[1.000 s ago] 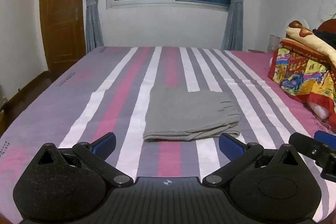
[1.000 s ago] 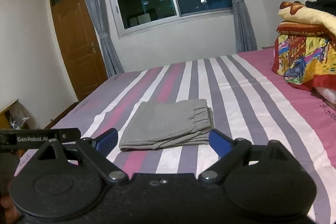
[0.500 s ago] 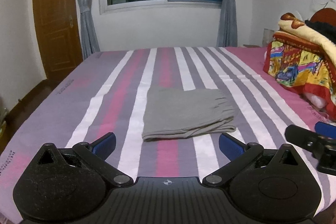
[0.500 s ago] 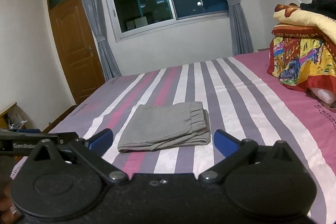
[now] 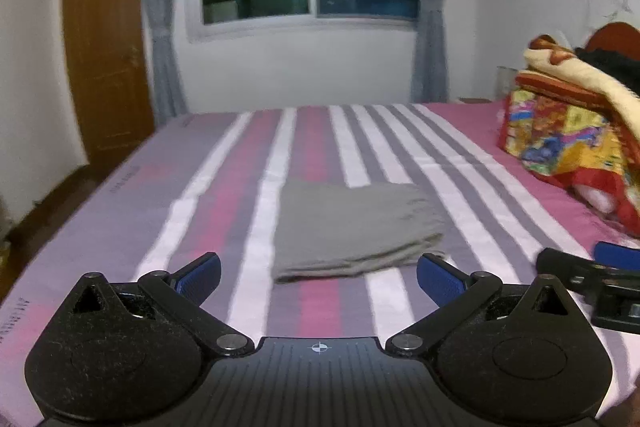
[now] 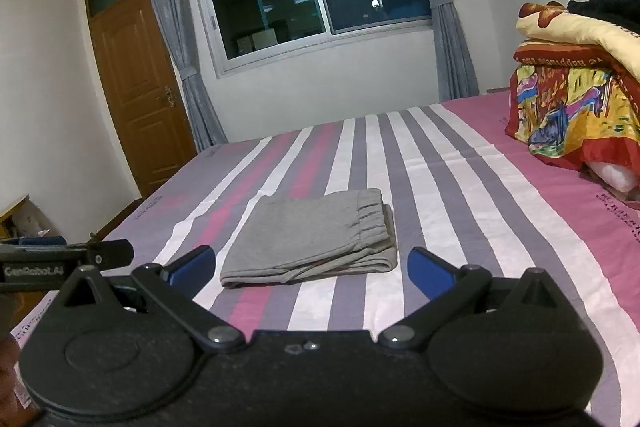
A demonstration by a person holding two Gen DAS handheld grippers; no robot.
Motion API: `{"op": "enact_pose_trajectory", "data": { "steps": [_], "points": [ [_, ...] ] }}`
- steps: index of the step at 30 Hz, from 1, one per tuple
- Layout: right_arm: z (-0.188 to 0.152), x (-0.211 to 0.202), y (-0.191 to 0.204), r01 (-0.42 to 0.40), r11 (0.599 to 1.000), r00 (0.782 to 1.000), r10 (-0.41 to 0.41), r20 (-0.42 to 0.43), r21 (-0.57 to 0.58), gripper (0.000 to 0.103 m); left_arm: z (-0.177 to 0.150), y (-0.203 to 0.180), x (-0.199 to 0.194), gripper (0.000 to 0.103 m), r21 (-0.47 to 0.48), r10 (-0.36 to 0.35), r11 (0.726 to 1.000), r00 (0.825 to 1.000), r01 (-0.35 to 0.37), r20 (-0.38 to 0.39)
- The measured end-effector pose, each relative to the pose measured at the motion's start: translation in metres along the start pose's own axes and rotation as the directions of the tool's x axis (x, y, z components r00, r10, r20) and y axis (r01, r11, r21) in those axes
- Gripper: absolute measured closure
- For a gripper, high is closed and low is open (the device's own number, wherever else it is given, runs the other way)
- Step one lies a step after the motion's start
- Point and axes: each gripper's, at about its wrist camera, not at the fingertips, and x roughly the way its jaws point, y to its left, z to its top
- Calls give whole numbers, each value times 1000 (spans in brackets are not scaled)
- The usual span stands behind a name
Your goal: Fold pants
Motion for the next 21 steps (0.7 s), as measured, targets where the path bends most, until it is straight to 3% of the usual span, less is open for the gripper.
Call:
{"op": "enact_pose_trajectory", "data": {
  "steps": [3,9,12,21],
  "points": [
    [-1,3,-1,-1,1000,1000,1,-10,3,0,-1,2,1,0,-30,-52,998,998,51,-23],
    [1,4,-3,3,1000,1000,-3,-11,3,0,1,-3,6,0,9,16,1000,1000,-16,-12],
    [2,6,-2,3,1000,1000,-3,-8,3,0,2,-6,7,0,9,91,996,996,-91,2],
    [5,9,-1,10,1000,1000,-11,-7,-11,0,7,-4,16,0,-38,81,996,996,-82,-23]
  ]
}}
